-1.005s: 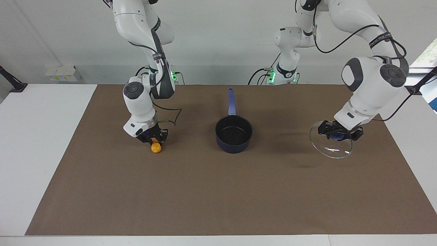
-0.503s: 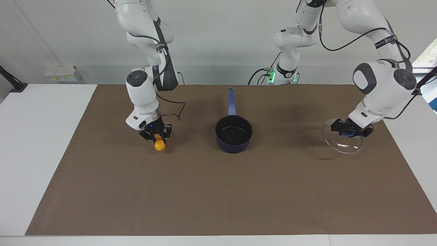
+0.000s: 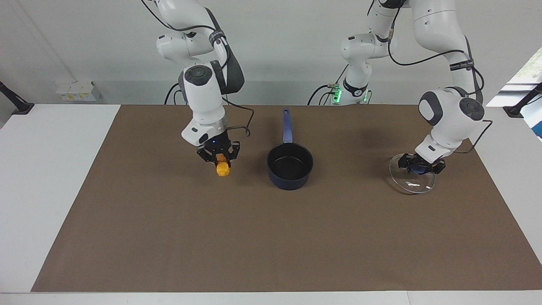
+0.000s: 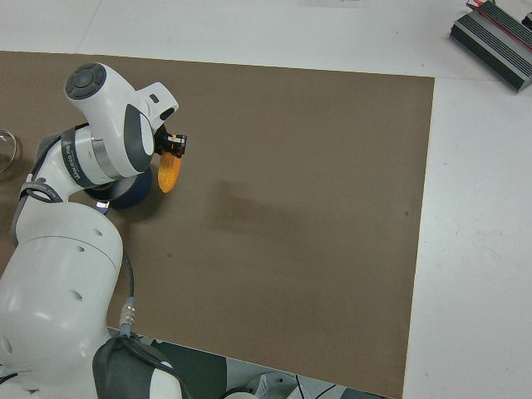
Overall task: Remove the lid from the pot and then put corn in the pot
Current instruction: 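Carry the corn to the pot with the right gripper while the left releases the lid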
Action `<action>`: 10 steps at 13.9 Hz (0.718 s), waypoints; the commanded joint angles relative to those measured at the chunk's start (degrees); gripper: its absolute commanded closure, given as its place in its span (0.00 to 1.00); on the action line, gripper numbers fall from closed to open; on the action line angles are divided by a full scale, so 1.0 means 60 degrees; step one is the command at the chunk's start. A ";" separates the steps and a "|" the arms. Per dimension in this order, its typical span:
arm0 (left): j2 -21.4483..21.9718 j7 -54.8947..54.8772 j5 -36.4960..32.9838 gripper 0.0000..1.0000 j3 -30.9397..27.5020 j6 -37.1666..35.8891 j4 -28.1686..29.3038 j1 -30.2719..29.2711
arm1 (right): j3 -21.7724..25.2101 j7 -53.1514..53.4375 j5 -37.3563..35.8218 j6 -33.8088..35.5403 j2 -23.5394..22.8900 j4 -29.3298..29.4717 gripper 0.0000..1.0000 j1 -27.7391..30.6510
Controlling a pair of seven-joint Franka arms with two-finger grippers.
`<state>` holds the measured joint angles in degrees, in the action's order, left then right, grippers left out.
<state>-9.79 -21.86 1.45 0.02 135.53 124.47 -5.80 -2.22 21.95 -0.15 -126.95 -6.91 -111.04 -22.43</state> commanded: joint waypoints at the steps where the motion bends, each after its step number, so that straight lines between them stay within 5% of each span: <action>1: 0.0167 -0.0093 0.0153 0.00 0.0098 0.0161 0.0028 -0.0146 | -0.0011 0.0676 0.0403 0.0371 -0.0270 0.0605 1.00 -0.0522; 5: 0.0123 0.0477 0.0198 0.00 0.0128 -0.0832 -0.1127 0.0015 | -0.0011 0.1788 0.0860 0.0987 -0.0956 0.1835 1.00 -0.1387; 10: 0.0181 0.1632 0.0154 0.00 0.0230 -0.2428 -0.2811 0.0322 | -0.0011 0.2172 0.0830 0.0666 -0.1865 0.2158 1.00 -0.1798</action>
<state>-8.95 -15.46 2.11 1.73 125.99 111.83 -5.05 -2.44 34.08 4.11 -122.64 -15.27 -100.35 -33.04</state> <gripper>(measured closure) 0.000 0.608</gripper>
